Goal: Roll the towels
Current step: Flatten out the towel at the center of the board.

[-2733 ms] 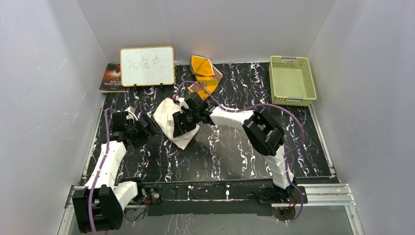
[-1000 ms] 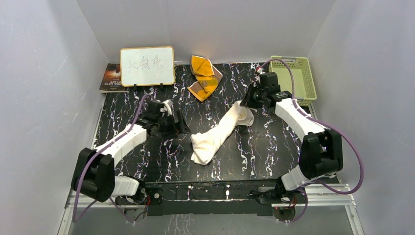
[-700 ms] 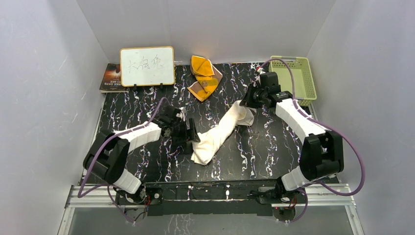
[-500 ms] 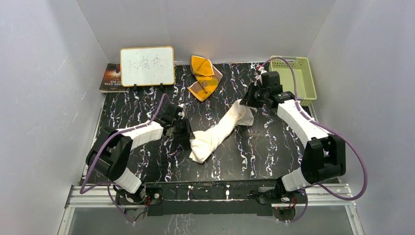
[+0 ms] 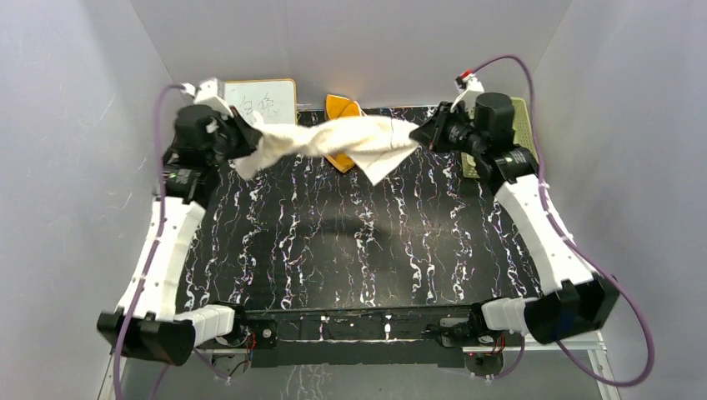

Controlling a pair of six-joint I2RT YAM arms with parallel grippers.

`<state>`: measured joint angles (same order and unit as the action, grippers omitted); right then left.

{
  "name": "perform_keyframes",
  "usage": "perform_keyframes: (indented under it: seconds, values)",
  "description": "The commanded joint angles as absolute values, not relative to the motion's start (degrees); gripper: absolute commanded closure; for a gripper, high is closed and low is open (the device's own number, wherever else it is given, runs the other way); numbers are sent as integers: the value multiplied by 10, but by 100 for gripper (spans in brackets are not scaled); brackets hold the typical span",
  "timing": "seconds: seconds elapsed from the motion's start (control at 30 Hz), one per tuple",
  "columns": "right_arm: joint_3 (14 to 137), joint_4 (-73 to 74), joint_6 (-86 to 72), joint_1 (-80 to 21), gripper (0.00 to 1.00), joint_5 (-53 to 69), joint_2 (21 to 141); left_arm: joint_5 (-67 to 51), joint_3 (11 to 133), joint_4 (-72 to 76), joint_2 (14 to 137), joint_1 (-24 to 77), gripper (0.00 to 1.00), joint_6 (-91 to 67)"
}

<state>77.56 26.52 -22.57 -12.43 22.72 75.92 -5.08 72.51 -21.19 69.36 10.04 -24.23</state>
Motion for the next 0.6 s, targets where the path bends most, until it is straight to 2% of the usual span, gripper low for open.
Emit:
perform_keyframes:
  seconds: [0.0,0.07,0.17,0.2,0.23,0.27,0.3,0.37,0.47,0.5,0.57]
  values:
    - [798,193,-256,-128,100,250,674,-61,847,-368,672,106,100,-163]
    - [762,191,-260,-128,100,237,636,-64,850,-402,668,106,99,-162]
    - [658,219,-243,-128,100,186,572,-40,781,-408,644,106,90,-159]
    - [619,232,-238,-128,100,167,554,-27,752,-407,642,106,87,-155]
    - [576,251,-242,-128,98,152,541,-5,721,-408,648,106,78,-152]
    - [536,267,-250,-127,93,151,534,17,692,-413,664,103,57,-148]
    - [503,282,-256,-127,88,162,532,36,674,-427,691,96,48,-147]
    - [457,302,-267,-127,75,190,530,47,650,-442,727,89,45,-149]
    - [437,306,-279,-127,40,169,502,20,616,-394,686,87,38,-164]
    - [436,297,-279,-127,33,155,492,16,615,-391,677,84,36,-166]
    - [444,287,-269,-127,29,132,498,7,625,-408,695,79,35,-162]
